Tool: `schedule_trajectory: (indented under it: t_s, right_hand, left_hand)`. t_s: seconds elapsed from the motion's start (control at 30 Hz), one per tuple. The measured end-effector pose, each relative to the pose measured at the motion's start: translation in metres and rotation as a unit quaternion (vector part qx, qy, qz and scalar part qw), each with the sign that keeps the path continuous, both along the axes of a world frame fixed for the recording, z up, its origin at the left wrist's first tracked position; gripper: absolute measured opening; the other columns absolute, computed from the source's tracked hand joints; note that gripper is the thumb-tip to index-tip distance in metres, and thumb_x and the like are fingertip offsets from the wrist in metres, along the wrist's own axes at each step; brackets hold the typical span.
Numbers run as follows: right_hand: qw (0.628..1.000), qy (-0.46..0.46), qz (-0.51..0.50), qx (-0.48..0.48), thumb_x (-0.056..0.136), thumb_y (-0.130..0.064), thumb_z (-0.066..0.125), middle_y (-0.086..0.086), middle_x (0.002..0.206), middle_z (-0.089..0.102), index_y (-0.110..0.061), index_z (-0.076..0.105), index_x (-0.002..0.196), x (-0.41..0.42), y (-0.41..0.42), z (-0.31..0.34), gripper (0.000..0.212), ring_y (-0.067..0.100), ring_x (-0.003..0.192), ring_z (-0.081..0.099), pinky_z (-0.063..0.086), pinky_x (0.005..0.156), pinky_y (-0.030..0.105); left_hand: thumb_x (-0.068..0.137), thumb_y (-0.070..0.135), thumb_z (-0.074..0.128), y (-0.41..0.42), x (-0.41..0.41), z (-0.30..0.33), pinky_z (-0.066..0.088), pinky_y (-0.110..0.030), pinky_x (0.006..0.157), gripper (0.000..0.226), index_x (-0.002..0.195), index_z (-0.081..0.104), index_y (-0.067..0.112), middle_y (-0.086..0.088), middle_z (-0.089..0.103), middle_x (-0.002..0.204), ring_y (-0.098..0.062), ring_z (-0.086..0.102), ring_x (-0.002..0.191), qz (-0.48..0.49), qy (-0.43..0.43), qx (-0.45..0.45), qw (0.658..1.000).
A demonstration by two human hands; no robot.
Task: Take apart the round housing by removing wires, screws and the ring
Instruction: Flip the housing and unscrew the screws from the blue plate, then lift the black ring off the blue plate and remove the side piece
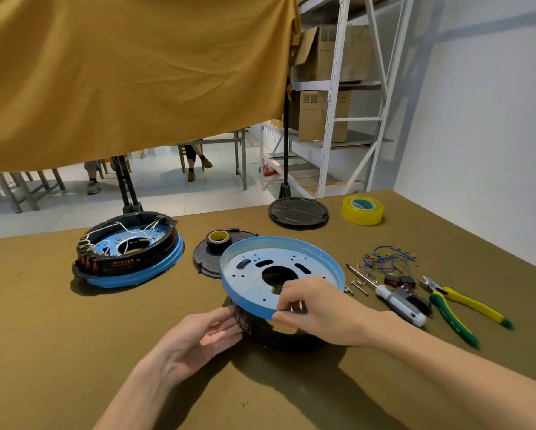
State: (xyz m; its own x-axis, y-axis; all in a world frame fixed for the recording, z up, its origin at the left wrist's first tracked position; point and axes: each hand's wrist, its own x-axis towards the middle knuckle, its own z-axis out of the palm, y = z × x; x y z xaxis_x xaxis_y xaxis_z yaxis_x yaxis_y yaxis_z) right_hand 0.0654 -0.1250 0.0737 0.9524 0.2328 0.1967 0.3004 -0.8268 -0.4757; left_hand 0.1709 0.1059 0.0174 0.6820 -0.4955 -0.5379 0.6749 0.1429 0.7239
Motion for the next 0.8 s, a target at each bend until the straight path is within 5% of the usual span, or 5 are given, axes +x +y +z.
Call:
schedule_trajectory:
  t_s: [0.27,0.57,0.67,0.8]
  right_hand:
    - [0.989,-0.114,-0.027,0.093,0.095,-0.026,0.072,-0.013,0.089,0.069,-0.021,0.082,0.100,-0.002,-0.017,0.020,0.012,0.013,0.086,0.065,0.052,0.071,0.028]
    - [0.969,-0.236,-0.068,-0.012,0.094,-0.016,0.072,-0.004,0.091,0.069,-0.012,0.082,0.101,-0.007,-0.050,0.010,0.013,0.013,0.084,0.063,0.055,0.071,0.036]
    - [0.946,-0.260,-0.130,0.141,0.091,-0.011,0.073,-0.009,0.088,0.074,-0.018,0.082,0.097,-0.011,-0.057,0.017,0.013,0.012,0.084,0.068,0.054,0.072,0.024]
    - [0.800,-0.254,-0.273,0.470,0.093,-0.023,0.073,-0.007,0.096,0.079,-0.027,0.081,0.098,-0.005,-0.078,0.053,0.011,0.006,0.086,0.071,0.058,0.076,0.023]
  left_hand:
    - [0.071,0.030,0.086,-0.009,-0.003,-0.006,0.065,-0.033,0.067,0.050,0.109,0.073,0.000,-0.021,0.078,0.103,-0.029,0.079,0.092,-0.007,-0.078,0.035,0.996]
    - [0.084,0.020,0.080,-0.007,-0.003,-0.012,0.065,-0.034,0.067,0.035,0.110,0.070,-0.002,-0.018,0.079,0.096,-0.029,0.079,0.089,0.008,-0.119,0.087,0.989]
    - [0.082,0.019,0.082,0.007,0.004,-0.014,0.064,-0.041,0.077,0.033,0.104,0.073,-0.004,-0.020,0.079,0.097,-0.031,0.079,0.090,0.040,-0.111,0.094,0.989]
    - [0.081,0.017,0.081,0.019,0.009,-0.014,0.062,-0.043,0.079,0.036,0.105,0.073,-0.008,-0.023,0.078,0.101,-0.034,0.078,0.094,0.071,-0.099,0.076,0.990]
